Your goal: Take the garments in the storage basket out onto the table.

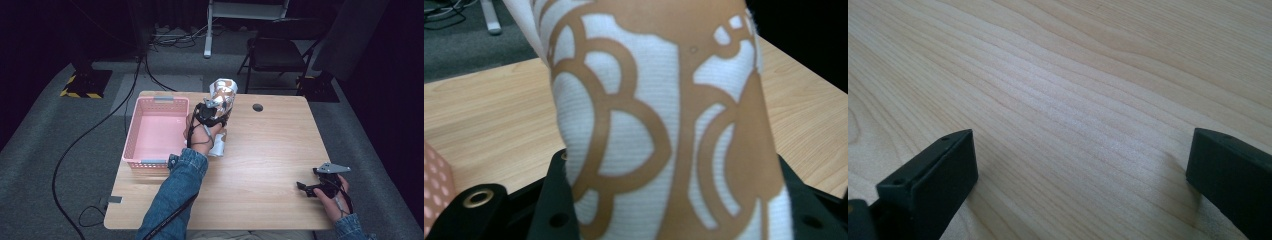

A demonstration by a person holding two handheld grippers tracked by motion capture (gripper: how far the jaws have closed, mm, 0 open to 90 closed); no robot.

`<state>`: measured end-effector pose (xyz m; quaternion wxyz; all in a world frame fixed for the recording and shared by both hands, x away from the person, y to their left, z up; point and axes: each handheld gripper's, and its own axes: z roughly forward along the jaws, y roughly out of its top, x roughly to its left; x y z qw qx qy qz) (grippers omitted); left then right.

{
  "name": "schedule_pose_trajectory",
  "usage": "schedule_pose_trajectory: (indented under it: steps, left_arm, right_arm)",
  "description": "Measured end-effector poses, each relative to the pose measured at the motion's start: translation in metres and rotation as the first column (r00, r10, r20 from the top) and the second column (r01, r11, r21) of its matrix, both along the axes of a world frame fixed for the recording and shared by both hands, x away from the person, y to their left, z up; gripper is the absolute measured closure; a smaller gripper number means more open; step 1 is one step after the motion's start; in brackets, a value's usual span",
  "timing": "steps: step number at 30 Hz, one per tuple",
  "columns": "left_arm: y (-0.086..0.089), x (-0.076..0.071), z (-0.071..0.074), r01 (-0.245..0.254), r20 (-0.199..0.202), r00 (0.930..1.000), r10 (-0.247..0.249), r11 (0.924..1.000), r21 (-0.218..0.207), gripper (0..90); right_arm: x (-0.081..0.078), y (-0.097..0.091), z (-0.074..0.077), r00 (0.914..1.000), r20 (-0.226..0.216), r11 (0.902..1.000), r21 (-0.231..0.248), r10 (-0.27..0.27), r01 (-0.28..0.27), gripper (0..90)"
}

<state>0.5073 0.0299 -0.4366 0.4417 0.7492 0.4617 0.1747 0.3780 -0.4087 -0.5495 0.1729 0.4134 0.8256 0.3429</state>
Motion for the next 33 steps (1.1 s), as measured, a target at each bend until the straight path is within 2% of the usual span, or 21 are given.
schedule_pose_trajectory:
  steps: [8, 33]
  left_arm:
    - [-0.009, 0.002, -0.013, 0.005, -0.021, 0.9998, -0.005, 0.9999, -0.013, 57.1]
    - [-0.027, 0.007, -0.049, 0.021, -0.087, 0.9960, -0.020, 0.9997, 0.009, 57.1]
  right_arm:
    - [0.000, 0.000, 0.000, 1.0000, -0.001, 1.0000, 0.000, 0.000, 0.000, 0.0]
    - [0.000, 0.000, 0.000, 1.0000, 0.000, 1.0000, 0.000, 0.000, 0.000, 0.0]
